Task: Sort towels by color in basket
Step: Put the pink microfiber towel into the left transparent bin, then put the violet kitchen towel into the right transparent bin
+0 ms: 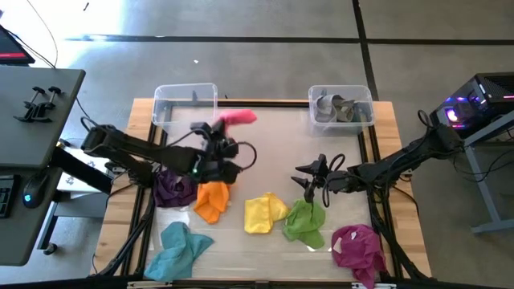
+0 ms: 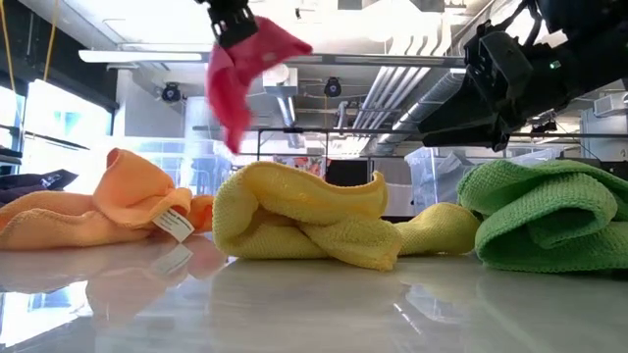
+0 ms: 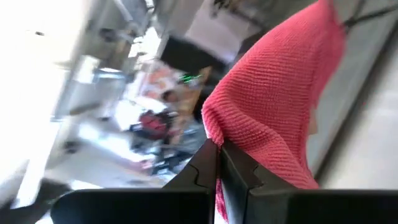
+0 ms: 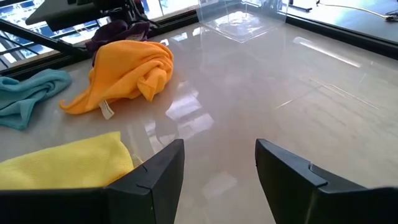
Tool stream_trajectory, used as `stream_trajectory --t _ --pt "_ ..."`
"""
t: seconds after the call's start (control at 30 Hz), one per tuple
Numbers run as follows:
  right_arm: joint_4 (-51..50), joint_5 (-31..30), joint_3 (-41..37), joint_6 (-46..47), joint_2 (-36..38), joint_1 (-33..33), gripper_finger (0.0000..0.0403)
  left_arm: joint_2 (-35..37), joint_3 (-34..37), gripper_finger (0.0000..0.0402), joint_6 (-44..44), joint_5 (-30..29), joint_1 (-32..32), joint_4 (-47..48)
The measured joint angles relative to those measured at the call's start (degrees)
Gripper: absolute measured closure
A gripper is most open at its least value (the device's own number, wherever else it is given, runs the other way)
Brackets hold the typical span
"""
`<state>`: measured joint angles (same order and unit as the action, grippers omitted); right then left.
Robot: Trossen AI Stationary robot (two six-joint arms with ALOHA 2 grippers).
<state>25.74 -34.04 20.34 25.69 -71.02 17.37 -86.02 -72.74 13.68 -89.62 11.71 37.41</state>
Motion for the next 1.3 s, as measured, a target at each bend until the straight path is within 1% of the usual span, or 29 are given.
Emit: stream_trajectory --t 0.07,0.13,0.2,0.27,0.37,0.47,0.57,0.77,0.87,0.93,1.07,1.13,1.3 --pt "0.0 0.0 0.0 0.3 0.0 0.0 0.021 1.4 -0.4 0.0401 2.4 -0.2 -2.1 2.7" --pt "-0.2 0.0 0.0 0.8 0.0 0.0 0.021 3.4 -0.3 0.0401 2.0 0.5 -5.4 5.4" --pt "-0.3 0.0 0.0 1.1 0.0 0.0 0.021 5.7 0.0 0.0402 -1.7 0.6 -9.8 11.7" --pt "-0.8 0.0 0.1 1.3 0.0 0.0 0.021 8.0 0.0 0.0401 -7.4 1.8 -14.5 17.8" --pt "-0.9 0.0 0.1 1.1 0.0 0.0 0.021 11.3 0.0 0.0401 -15.9 7.7 -21.9 23.8" --pt "-0.9 0.0 0.1 1.0 0.0 0.0 0.021 13.3 0.0 0.0401 -20.1 16.2 -28.5 25.5" --pt "-0.9 0.0 0.1 1.0 0.0 0.0 0.021 13.8 0.0 0.0401 -20.7 23.0 -34.0 25.8" --pt "-0.9 0.0 0.1 0.9 0.0 0.0 0.021 12.3 0.0 0.0393 -19.1 29.3 -42.7 25.4" --pt "-0.9 0.0 0.1 0.9 0.0 0.0 0.021 11.4 0.0 0.038 -18.1 31.5 -45.6 24.5" --pt "-0.9 0.0 0.1 0.9 0.0 0.0 0.021 10.9 0.0 0.0366 -16.4 34.1 -47.2 22.6" --pt "-0.9 0.0 0.1 0.9 0.0 0.0 0.021 10.6 0.0 0.0331 -13.7 43.0 -49.0 17.7" --pt "-0.9 0.0 0.1 0.9 0.0 0.0 0.021 10.6 0.0 0.0315 -12.8 46.2 -49.4 16.4" --pt "-0.9 0.0 0.1 1.1 0.0 0.0 0.021 11.3 0.0 0.0288 -11.0 47.8 -48.3 15.7"
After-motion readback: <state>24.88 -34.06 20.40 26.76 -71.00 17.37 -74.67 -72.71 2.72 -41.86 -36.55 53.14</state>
